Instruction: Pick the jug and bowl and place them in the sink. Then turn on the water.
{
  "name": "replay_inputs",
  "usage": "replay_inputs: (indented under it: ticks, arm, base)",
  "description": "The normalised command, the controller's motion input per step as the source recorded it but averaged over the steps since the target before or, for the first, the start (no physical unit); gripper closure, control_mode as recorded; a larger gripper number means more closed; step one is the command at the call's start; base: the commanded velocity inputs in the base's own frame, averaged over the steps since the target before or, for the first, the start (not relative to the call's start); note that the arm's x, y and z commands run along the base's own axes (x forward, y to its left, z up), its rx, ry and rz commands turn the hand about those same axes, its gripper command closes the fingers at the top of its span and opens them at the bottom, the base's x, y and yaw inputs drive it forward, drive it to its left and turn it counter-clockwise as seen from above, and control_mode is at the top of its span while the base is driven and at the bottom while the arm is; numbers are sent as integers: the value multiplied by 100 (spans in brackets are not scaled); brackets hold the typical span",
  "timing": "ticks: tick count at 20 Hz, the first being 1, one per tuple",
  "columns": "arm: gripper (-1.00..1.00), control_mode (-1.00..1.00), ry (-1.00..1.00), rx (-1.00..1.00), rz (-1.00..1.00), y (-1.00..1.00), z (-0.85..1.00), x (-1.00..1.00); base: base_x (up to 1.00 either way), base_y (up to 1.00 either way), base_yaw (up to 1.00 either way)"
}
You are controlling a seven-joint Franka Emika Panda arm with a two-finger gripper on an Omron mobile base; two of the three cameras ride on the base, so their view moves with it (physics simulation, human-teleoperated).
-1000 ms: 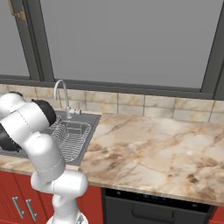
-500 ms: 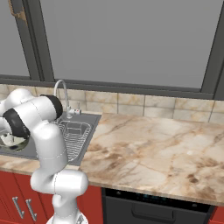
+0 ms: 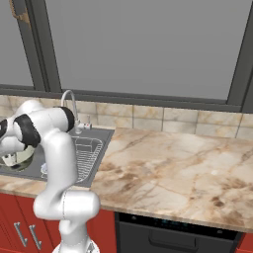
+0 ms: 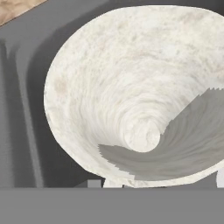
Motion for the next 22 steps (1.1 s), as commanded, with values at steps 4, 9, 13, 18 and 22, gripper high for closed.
replay_inputs:
  ticks: [4,9,13,18,22]
  arm:
    - [100,-100,0,0,-8,15,-4,32]
    - [100,-100,0,0,-7,14,0,28]
    - [100,-100,0,0,-6,20,-1,35]
    - [100,-100,0,0,-6,22,-9,38]
    - [100,-100,0,0,-4,19,-12,27]
  base:
    - [0,0,0]
    - [0,0,0]
    - [0,0,0]
    - [0,0,0]
    - [0,0,0]
